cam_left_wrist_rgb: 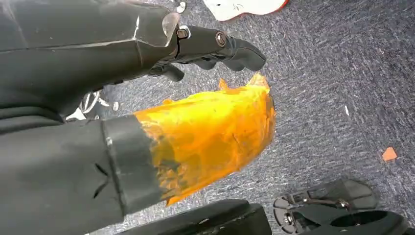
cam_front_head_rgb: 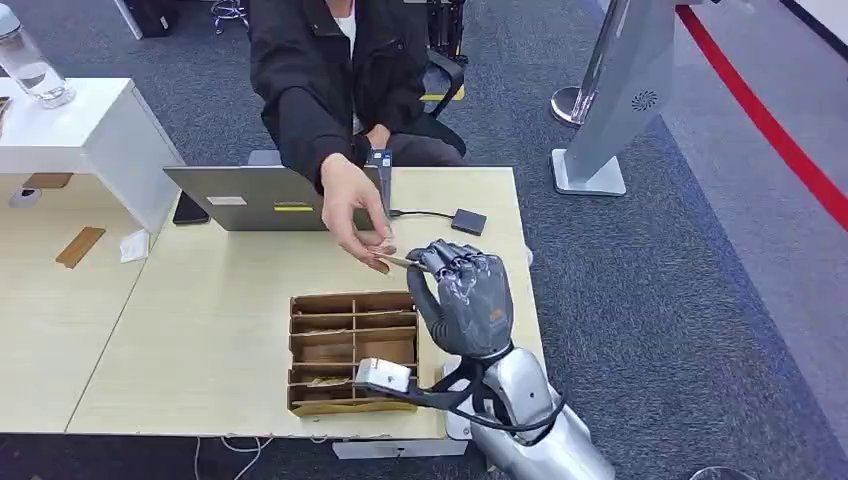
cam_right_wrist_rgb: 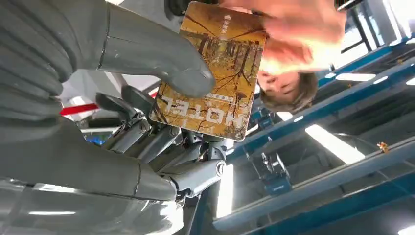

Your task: Pass the card to the sensor for recognition and then transmit it.

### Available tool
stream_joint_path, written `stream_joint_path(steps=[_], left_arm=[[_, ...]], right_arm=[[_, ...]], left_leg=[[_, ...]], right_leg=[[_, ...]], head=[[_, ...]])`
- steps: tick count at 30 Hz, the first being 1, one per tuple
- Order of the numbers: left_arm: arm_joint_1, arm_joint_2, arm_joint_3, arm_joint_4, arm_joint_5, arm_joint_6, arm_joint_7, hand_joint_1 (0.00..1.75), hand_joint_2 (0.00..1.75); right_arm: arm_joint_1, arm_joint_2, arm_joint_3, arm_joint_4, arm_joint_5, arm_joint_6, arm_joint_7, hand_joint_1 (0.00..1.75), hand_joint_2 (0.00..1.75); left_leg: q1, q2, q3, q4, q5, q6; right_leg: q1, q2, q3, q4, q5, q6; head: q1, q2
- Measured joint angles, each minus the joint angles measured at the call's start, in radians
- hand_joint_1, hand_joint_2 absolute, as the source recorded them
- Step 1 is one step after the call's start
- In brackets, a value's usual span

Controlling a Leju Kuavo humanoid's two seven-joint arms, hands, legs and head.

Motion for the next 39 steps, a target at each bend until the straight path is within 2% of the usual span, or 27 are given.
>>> stream_joint_path(steps=[12, 20, 33, 39], left_arm=[[0.000, 0.000, 0.000, 0.000, 0.002, 0.000, 0.000, 0.00, 0.00], [0.000, 0.000, 0.000, 0.000, 0.013, 0.000, -0.002, 0.00, 0.00], [0.001, 0.000, 0.001, 0.000, 0.027, 0.006, -0.003, 0.00, 0.00], [0.001, 0.000, 0.001, 0.000, 0.027, 0.008, -0.003, 0.00, 0.00]], right_arm=[[0.001, 0.000, 0.005, -0.002, -0.041, 0.019, -0.014, 1.75, 1.75], [0.040, -0.007, 0.005, -0.035, -0.244, 0.074, -0.072, 1.75, 1.75], [0.143, -0.011, -0.046, -0.049, -0.319, 0.095, -0.097, 1.75, 1.75], [0.157, -0.011, -0.055, -0.049, -0.321, 0.095, -0.101, 1.75, 1.75]], left_leg=[[0.000, 0.000, 0.000, 0.000, 0.000, 0.000], [0.000, 0.000, 0.000, 0.000, 0.000, 0.000], [0.000, 0.000, 0.000, 0.000, 0.000, 0.000], [0.000, 0.000, 0.000, 0.000, 0.000, 0.000]], right_leg=[[0.000, 0.000, 0.000, 0.000, 0.000, 0.000], [0.000, 0.000, 0.000, 0.000, 0.000, 0.000], [0.000, 0.000, 0.000, 0.000, 0.000, 0.000], [0.000, 0.000, 0.000, 0.000, 0.000, 0.000]], head=[[0.000, 0.000], [0.000, 0.000], [0.000, 0.000], [0.000, 0.000]])
